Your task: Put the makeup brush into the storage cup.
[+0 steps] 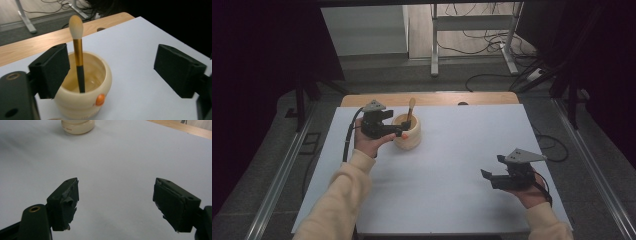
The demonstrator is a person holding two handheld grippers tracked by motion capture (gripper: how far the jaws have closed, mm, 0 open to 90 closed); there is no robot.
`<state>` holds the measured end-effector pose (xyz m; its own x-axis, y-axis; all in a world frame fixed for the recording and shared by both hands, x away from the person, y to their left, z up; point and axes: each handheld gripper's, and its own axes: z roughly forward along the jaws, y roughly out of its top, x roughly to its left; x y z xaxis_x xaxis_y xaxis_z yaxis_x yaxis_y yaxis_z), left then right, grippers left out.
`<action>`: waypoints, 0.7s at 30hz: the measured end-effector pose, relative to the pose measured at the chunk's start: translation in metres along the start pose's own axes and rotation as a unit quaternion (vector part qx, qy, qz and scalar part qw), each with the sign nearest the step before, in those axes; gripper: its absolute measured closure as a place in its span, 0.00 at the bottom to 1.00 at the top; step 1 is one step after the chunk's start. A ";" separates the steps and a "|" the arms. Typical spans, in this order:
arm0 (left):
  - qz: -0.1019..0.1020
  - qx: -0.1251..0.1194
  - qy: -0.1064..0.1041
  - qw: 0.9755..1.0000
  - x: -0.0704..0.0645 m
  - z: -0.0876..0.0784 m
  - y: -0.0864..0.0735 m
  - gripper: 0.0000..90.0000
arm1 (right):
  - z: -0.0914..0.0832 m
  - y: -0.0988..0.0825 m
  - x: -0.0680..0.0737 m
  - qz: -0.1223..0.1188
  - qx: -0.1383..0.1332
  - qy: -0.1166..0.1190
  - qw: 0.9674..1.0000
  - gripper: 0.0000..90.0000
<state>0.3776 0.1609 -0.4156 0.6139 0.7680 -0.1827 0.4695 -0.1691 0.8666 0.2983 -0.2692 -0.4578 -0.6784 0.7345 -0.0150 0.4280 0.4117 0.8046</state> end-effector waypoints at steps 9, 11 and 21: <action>0.020 0.022 -0.001 1.000 -0.009 -0.046 -0.031 0.17 | -0.005 -0.003 -0.004 0.013 0.001 -0.010 1.000 0.23; 0.016 0.022 -0.002 1.000 -0.009 -0.054 -0.039 0.18 | -0.003 -0.002 -0.005 0.018 -0.001 -0.004 1.000 0.23; 0.018 0.059 0.022 0.998 -0.012 -0.084 -0.095 0.17 | 0.003 -0.003 -0.006 0.014 0.008 0.010 1.000 0.21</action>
<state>0.2723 0.2202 -0.4569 0.6050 0.7857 -0.1289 0.5207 -0.2680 0.8106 0.3023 -0.2734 -0.4620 -0.6776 0.7352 0.0187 0.4563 0.4004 0.7946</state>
